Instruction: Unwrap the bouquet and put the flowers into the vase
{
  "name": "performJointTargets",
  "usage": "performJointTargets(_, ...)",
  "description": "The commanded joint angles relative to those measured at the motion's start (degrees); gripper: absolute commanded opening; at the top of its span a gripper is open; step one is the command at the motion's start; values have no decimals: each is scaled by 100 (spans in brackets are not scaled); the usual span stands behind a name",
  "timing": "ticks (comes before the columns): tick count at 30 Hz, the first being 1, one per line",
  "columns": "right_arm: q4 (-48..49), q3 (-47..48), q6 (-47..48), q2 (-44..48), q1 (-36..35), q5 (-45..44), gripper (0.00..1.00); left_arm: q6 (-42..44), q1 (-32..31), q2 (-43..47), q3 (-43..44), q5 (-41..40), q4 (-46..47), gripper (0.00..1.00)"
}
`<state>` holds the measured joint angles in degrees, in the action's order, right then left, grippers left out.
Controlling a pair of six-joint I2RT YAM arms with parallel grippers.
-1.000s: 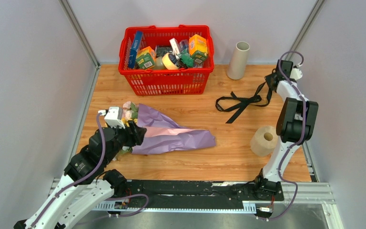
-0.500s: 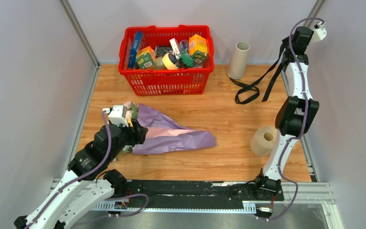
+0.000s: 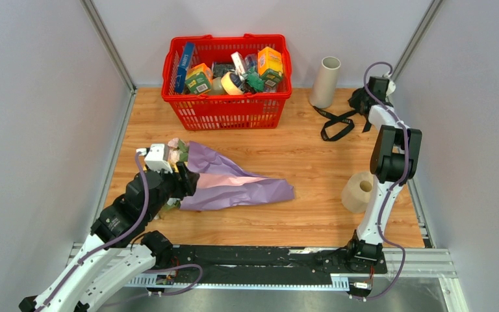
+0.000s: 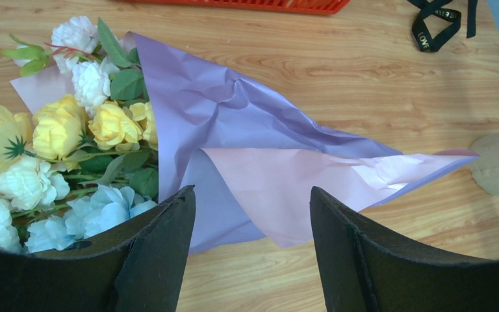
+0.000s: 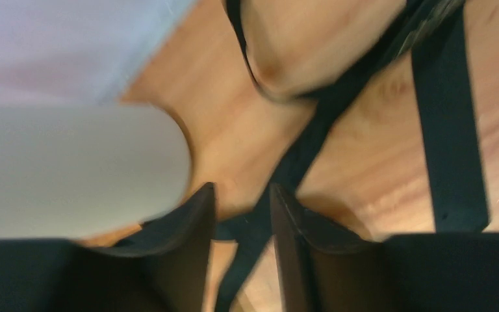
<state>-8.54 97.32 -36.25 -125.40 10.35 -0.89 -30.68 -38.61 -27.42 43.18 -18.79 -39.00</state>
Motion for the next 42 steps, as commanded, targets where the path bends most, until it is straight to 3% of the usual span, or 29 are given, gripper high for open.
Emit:
performJointTargets(1,-96,-572,161,288,-24,739,53,27,-6,35,68,-11,16,73)
performJointTargets(5,-262,-898,513,412,-15,555,68,18,-6,114,50,24,33,73)
performJointTargets(8,-482,-908,706,289,-24,432,71,18,-6,123,33,33,51,73)
performJointTargets(19,-1114,-48,1111,-326,125,-1386,47,9,-6,70,42,-20,33,73)
performJointTargets(28,-1475,946,1260,-714,301,-1968,44,0,-6,-44,59,-151,24,73)
performJointTargets(31,-1572,1052,1322,-451,275,-1644,45,-43,-6,-106,50,-152,16,73)
performJointTargets(35,-1660,772,1445,287,187,-723,55,-237,-6,-281,76,-239,-46,72)
performJointTargets(42,-1740,-518,1682,1964,99,1035,61,-605,-6,-1037,665,-257,-581,72)
